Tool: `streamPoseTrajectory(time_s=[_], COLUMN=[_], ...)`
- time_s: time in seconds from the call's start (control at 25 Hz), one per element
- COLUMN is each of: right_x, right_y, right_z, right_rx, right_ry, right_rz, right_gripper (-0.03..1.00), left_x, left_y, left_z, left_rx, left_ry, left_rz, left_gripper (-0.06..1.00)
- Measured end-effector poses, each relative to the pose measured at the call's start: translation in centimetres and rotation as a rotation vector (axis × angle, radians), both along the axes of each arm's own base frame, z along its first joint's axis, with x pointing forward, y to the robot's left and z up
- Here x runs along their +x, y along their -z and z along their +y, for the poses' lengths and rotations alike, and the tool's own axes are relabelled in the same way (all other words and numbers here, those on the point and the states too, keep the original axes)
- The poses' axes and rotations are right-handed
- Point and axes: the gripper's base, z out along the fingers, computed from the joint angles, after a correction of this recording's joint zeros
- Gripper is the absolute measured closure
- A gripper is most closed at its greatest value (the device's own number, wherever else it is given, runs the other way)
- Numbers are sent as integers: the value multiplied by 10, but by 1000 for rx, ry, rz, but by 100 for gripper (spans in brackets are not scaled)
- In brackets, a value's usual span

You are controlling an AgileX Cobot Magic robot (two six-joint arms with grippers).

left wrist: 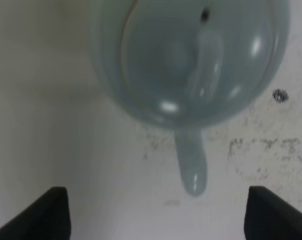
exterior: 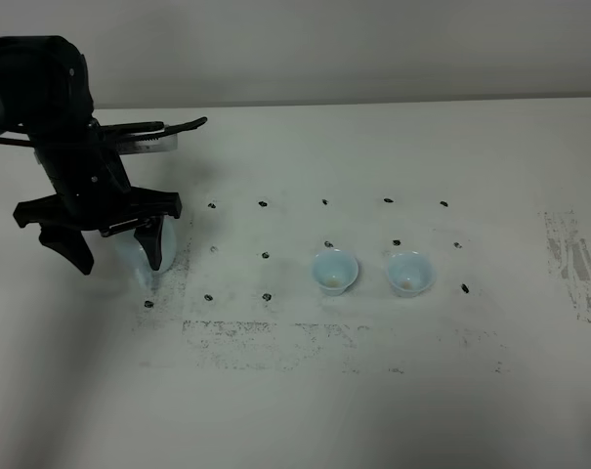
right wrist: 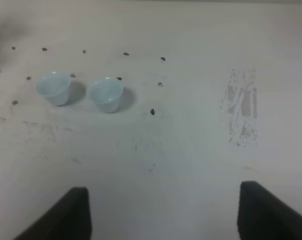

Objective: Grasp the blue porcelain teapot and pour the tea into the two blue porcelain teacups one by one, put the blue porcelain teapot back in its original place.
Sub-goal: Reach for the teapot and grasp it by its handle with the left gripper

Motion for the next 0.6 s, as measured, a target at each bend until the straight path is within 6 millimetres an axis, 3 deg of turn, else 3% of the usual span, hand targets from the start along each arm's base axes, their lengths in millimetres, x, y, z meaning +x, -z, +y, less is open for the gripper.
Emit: streamPoseTrajectory(time_s=[0.2, 0.6], right_x=[0, 0], right_y=[0, 0], right_z=[0, 0], right_rx=[0, 0], right_ry=[0, 0], right_rz=[0, 0], right_gripper=[38, 38], left_x=[2, 2], left_y=[7, 11], left_z=[-11, -13], left_rx=[3, 23], left_ry=[27, 40], left_rz=[7, 13], left_gripper=[88, 88])
